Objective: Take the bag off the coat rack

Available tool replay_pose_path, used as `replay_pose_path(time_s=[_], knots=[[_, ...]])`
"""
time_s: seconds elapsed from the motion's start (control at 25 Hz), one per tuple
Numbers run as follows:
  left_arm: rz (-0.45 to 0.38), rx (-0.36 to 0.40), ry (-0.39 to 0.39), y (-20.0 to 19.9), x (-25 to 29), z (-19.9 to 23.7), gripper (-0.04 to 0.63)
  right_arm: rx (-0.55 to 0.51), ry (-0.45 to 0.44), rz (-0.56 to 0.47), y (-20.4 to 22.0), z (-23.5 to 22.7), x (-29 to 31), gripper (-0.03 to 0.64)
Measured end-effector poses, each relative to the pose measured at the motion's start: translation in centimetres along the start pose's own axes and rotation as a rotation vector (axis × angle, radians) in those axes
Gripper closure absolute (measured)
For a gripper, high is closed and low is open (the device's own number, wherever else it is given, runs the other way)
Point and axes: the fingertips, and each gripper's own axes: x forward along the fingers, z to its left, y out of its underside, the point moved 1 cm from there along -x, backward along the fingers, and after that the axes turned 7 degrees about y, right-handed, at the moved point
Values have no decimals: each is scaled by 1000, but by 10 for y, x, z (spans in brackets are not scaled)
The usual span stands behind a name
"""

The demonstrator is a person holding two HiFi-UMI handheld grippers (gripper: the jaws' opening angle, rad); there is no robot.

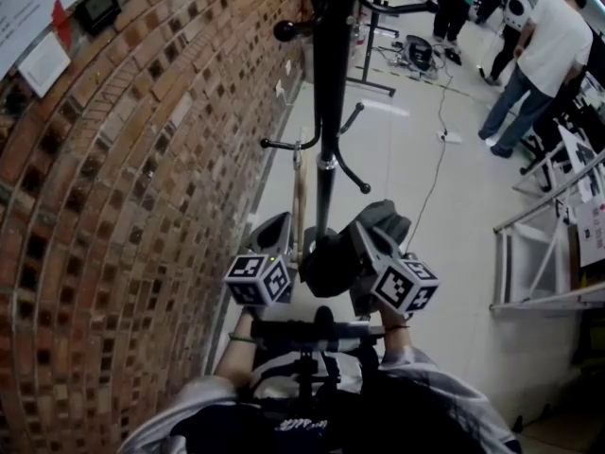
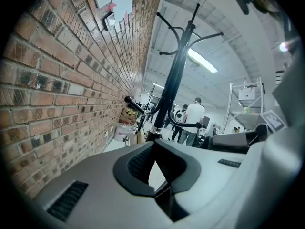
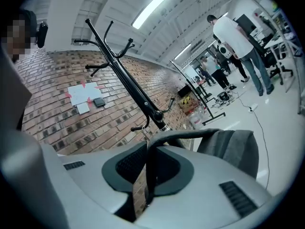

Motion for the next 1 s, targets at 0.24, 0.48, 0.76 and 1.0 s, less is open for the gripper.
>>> replay_pose_path(time_s=[0.24, 0.48, 0.76, 1.0], knots=[[18, 12, 37, 8, 2, -12, 588, 25, 37, 14, 21, -22, 1, 577], [23, 4, 37, 12, 0, -14, 588, 7, 51, 50, 31, -24, 5, 577], [38, 0, 15, 11, -4, -11, 588, -27, 46, 49, 26, -13, 9, 579], [29, -5, 17, 10, -2, -10, 588, -27, 42, 64, 29, -13, 12, 578]])
